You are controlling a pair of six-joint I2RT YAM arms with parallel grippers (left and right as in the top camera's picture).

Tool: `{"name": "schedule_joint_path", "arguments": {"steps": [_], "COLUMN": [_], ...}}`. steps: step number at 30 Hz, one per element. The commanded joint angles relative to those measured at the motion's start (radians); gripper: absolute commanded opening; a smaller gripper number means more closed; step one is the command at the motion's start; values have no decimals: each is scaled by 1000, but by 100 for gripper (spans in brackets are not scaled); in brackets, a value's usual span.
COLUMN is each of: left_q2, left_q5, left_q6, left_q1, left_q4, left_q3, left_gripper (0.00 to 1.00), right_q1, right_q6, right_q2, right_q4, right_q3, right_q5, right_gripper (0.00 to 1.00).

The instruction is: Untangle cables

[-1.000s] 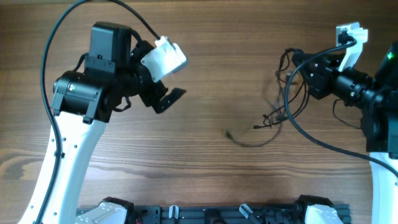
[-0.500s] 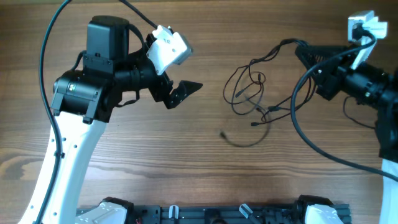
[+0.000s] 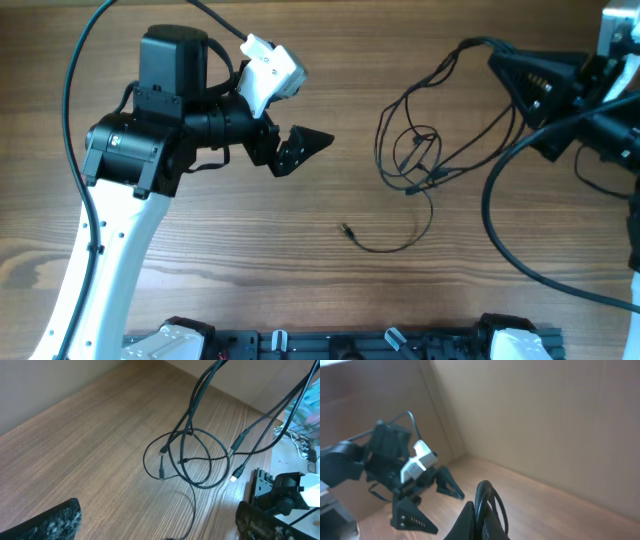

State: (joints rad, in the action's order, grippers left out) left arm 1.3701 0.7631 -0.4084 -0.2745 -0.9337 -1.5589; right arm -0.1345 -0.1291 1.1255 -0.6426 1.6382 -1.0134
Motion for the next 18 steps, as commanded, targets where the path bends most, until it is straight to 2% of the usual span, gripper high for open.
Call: {"name": "schedule_joint_path", "arguments": {"steps": [1,7,13,15,18], "left_q2": [5,5,5,5,5], "left_q5": [28,-37,-142,-193,-214], "left_q6": [78,188,339,397,400], "left_q1": [2,2,2,2,2], "left_q4": [11,46,75,82,86], "left_q3": [-12,-12,-12,-12,-12], "left_gripper": [100,100,100,100,100], "right_q1": [-3,-3,-3,-3,-3], "right_q6": [-80,-121,-160,-158,-104], "right_q2": [16,65,209,301,365], "right_q4": [75,114,75,-7,-152], "right_q3": [24,30,91,188,300], "right_q5": [-69,-77,-110,-67,71], "right_gripper": [4,4,4,4,4]}}
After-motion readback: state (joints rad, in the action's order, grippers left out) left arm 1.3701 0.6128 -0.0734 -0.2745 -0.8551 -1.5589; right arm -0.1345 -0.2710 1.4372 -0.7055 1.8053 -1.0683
